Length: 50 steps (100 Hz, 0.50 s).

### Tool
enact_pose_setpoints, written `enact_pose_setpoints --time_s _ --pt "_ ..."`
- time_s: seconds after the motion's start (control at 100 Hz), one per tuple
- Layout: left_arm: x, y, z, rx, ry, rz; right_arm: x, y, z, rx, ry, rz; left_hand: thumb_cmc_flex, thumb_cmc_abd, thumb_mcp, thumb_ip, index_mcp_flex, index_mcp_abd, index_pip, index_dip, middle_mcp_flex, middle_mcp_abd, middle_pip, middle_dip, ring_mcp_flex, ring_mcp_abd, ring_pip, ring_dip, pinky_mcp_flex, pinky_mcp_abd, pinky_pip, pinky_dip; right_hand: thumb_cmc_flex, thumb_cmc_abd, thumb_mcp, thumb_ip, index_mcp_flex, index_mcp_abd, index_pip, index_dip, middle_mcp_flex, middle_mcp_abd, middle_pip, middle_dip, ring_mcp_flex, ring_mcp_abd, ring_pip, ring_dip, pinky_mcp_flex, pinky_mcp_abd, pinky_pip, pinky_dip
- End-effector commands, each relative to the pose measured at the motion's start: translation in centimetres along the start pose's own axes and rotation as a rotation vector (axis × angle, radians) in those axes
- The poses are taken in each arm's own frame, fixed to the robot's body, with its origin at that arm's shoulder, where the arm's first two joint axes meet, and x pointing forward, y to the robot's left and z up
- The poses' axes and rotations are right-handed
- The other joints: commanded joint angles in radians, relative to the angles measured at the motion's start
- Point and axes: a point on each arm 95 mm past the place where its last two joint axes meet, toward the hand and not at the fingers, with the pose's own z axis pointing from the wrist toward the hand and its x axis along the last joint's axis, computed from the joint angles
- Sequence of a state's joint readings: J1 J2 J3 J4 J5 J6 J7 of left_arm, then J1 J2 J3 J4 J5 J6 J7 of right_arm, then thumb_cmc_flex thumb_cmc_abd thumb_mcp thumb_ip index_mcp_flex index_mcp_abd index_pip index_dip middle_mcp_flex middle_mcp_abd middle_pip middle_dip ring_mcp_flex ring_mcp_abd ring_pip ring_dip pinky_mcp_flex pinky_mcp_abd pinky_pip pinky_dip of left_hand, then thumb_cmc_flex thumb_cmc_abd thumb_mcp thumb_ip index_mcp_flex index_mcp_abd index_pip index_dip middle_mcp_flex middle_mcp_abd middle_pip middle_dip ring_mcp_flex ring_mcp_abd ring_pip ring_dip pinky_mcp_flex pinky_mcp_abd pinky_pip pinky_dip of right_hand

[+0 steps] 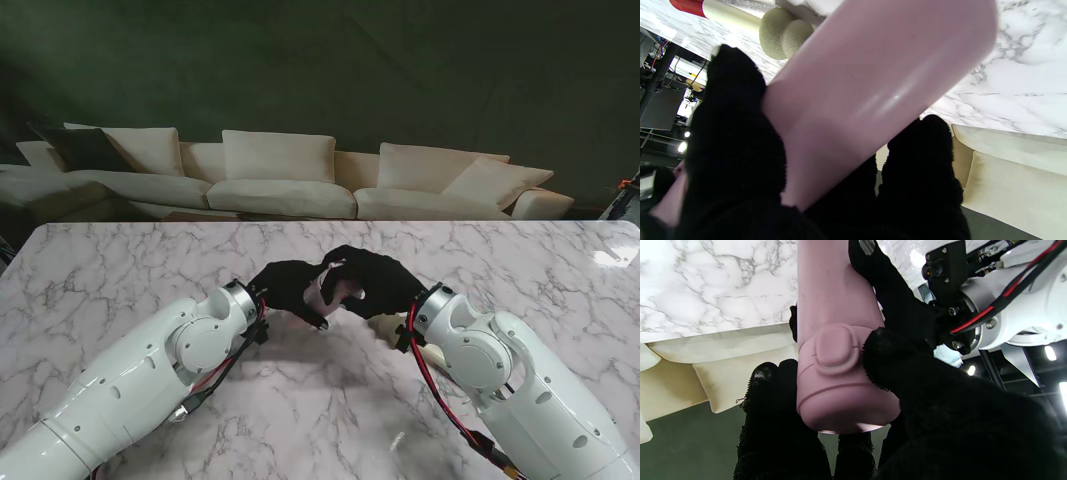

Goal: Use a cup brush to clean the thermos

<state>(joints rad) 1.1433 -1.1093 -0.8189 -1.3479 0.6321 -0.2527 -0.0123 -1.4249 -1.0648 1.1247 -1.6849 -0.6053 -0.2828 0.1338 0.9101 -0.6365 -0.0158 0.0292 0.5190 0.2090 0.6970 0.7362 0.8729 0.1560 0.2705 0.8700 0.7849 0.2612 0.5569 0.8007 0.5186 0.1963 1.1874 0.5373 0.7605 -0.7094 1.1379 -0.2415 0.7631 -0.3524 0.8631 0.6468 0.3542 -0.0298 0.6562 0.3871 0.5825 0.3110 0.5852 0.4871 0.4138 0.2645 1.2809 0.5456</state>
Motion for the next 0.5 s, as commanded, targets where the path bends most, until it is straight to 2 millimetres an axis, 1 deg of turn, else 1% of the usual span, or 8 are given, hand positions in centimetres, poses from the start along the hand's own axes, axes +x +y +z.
enact_pose_setpoints --time_s 0.0,0.06,0.17,0.26,0.34,0.36,0.38,0.49 --pt "0.76 -0.75 0.52 0.007 0.017 0.0 0.22 -0.58 0.21 -0.011 0.011 0.038 0.363 0.394 0.333 0.011 0.101 -0.173 0.098 0.031 0.047 -0.076 0.106 0.046 0.05 -0.018 0.111 0.042 0.019 -0.068 0.053 0.026 0.18 0.114 0.242 0.045 0.159 0.0 0.083 0.028 0.157 -0.113 0.088 0.025 0.03 -0.323 -0.027 -0.046 -0.055 -0.051 -0.022 -0.076" --pt "0.76 -0.75 0.51 0.007 0.016 0.0 0.11 -0.59 0.25 -0.034 0.016 0.05 0.363 0.394 0.333 0.011 0.1 -0.173 0.097 0.031 0.047 -0.077 0.106 0.046 0.05 -0.017 0.112 0.043 0.02 -0.067 0.054 0.027 0.174 0.136 0.223 0.037 0.166 -0.001 0.077 0.025 0.207 -0.121 0.1 0.042 0.058 -0.324 -0.014 -0.042 -0.038 -0.057 0.005 -0.077" --pt "0.74 -0.79 0.49 0.008 0.016 0.0 -0.05 -0.59 0.38 -0.084 0.039 0.07 0.363 0.395 0.333 0.011 0.101 -0.173 0.098 0.032 0.046 -0.074 0.106 0.047 0.049 -0.016 0.114 0.044 0.02 -0.068 0.055 0.027 0.161 0.158 0.205 0.033 0.171 -0.003 0.08 0.024 0.271 -0.128 0.123 0.095 0.105 -0.32 0.061 0.014 0.009 -0.072 0.065 -0.066" --pt "0.74 -0.83 0.49 0.008 0.016 0.0 -0.06 -0.53 0.45 -0.115 0.057 0.084 0.363 0.395 0.332 0.011 0.101 -0.173 0.098 0.032 0.046 -0.076 0.106 0.047 0.049 -0.018 0.115 0.045 0.02 -0.068 0.055 0.027 0.158 0.151 0.191 0.002 0.161 0.002 0.075 0.016 0.328 -0.116 0.143 0.137 0.139 -0.315 0.102 0.064 0.043 -0.096 0.103 -0.052" --pt "0.73 -0.85 0.47 0.007 0.017 0.001 -0.11 -0.43 0.46 -0.142 0.068 0.09 0.363 0.395 0.332 0.011 0.101 -0.174 0.098 0.031 0.046 -0.076 0.106 0.047 0.049 -0.017 0.115 0.045 0.02 -0.068 0.055 0.027 0.158 0.142 0.169 -0.03 0.128 0.0 0.062 -0.002 0.375 -0.092 0.138 0.204 0.181 -0.294 0.172 0.118 0.094 -0.124 0.156 0.035" --pt "0.72 -0.85 0.46 0.006 0.017 0.002 -0.11 -0.39 0.44 -0.151 0.069 0.092 0.363 0.394 0.332 0.011 0.101 -0.173 0.097 0.031 0.046 -0.075 0.106 0.047 0.049 -0.017 0.115 0.045 0.02 -0.068 0.054 0.027 0.148 0.151 0.154 -0.028 0.115 -0.001 0.06 -0.012 0.389 -0.083 0.13 0.223 0.192 -0.287 0.205 0.121 0.115 -0.128 0.154 0.119" --pt "0.71 -0.85 0.45 0.005 0.017 0.002 -0.11 -0.34 0.42 -0.16 0.07 0.093 0.363 0.395 0.332 0.011 0.102 -0.173 0.098 0.031 0.046 -0.076 0.106 0.047 0.049 -0.017 0.115 0.045 0.02 -0.068 0.055 0.028 0.143 0.16 0.139 -0.028 0.103 -0.003 0.052 -0.019 0.399 -0.078 0.128 0.228 0.203 -0.283 0.225 0.128 0.127 -0.129 0.166 0.148" --pt "0.67 -0.78 0.41 -0.001 0.014 0.003 -0.11 0.16 0.14 -0.197 0.067 0.089 0.364 0.395 0.333 0.012 0.102 -0.173 0.097 0.031 0.047 -0.076 0.106 0.047 0.05 -0.017 0.116 0.046 0.02 -0.067 0.055 0.028 0.138 0.185 0.093 -0.023 0.071 0.0 0.029 -0.042 0.431 -0.047 0.124 0.243 0.254 -0.276 0.312 0.164 0.185 -0.135 0.241 0.184"
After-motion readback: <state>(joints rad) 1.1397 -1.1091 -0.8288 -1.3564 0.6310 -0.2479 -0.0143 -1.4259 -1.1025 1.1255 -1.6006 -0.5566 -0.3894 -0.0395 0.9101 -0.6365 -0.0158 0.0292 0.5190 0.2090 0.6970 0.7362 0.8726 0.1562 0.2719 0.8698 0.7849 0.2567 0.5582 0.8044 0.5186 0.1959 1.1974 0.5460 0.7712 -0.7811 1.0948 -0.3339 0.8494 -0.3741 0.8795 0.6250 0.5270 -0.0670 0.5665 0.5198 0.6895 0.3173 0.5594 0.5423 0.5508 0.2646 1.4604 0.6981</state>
